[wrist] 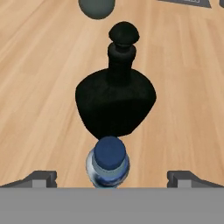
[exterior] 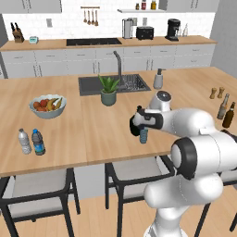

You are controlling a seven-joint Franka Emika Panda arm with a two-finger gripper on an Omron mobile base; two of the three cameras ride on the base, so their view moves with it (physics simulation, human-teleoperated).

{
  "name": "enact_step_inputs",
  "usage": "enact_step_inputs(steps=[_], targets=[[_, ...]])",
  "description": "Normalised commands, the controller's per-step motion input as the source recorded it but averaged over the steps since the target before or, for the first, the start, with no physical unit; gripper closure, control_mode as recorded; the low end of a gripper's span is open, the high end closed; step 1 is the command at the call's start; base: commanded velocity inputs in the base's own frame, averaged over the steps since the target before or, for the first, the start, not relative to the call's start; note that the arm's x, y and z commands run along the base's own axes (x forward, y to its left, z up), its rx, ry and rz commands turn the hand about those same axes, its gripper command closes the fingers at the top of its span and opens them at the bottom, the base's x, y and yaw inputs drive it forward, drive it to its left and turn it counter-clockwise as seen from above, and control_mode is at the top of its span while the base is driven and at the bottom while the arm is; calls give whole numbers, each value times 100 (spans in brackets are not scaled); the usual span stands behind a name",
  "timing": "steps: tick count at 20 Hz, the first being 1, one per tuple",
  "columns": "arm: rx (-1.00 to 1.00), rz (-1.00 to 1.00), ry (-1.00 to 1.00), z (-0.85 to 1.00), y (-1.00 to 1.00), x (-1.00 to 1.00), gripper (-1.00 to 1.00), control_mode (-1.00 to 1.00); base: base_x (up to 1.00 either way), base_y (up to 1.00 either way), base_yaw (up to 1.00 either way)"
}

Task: Move the plastic bottles in the middle to the plastics group, and the glass bottles in the middle to the glass group.

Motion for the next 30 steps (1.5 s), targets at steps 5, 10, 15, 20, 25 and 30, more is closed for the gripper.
enact_step_inputs(steps=[5,10,15,20,25,30], targets=[[0,0,0,0,0,3,-100,-100,0,0,0],[0,0,0,-9,1,3,-100,-100,0,0,0],[0,0,0,-4,0,3,-100,-100,0,0,0],[0,0,0,-1,0,2,-100,-100,0,0,0],[0,0,0,0,0,4,-100,-100,0,0,0],[0,0,0,-7,3,9,-100,-100,0,0,0]])
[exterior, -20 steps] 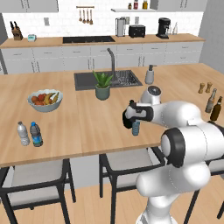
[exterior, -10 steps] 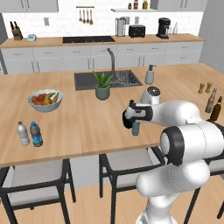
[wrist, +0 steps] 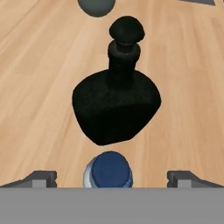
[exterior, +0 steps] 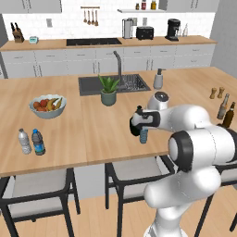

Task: Move the plastic bottles in the middle to the plastics group, and the glass bottles in the middle to the glass group.

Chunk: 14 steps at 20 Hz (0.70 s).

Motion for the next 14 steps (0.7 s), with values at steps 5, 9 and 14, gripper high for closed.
enact_step_inputs(steps=[5,9,14], targets=[[0,0,0,-11,1,5,-100,-100,0,0,0],[0,0,0,-16,1,5,-100,-100,0,0,0],[0,0,0,-8,0,2,-100,-100,0,0,0]])
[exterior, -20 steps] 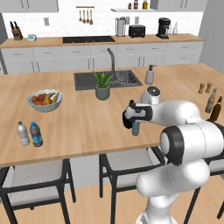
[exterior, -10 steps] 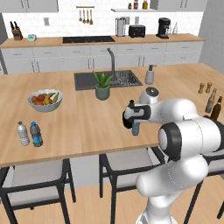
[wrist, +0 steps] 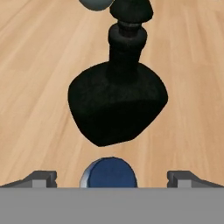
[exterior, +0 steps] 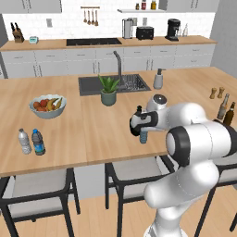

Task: Move the plastic bottles in the middle to the plastics group, and the glass bottles in the middle to the glass group.

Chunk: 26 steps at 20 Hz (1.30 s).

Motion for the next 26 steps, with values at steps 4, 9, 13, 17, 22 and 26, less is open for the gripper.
enact_step_inputs(steps=[4,9,13,17,22,26], targets=[[0,0,0,-1,0,6,-100,-100,0,0,0],[0,0,0,-1,0,0,-100,-100,0,0,0],[0,0,0,0,0,0,100,-100,0,0,0],[0,0,0,0,0,0,100,-100,0,0,0],[0,0,-1,0,0,-4,100,-100,0,0,0],[0,0,0,6,33,-60,100,-100,0,0,0]])
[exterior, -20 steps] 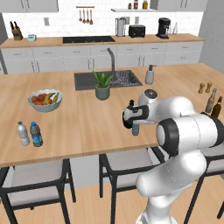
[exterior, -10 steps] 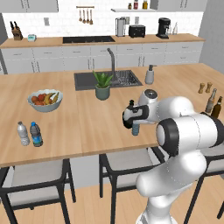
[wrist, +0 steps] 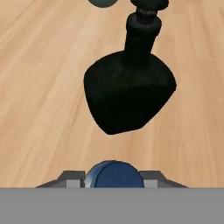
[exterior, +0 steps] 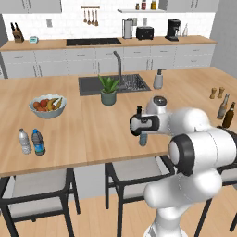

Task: Move the plastic bottles in the middle to the plastics group, and the glass bottles in the middle to the glass group.

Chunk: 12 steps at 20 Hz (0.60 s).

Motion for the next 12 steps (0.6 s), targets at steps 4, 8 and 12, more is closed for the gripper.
enact_step_inputs(steps=[4,8,12], targets=[[0,3,2,30,77,-50,100,-100,0,0,0],[0,10,0,7,100,-9,100,-100,0,0,0],[0,19,0,4,91,18,100,-100,0,0,0]])
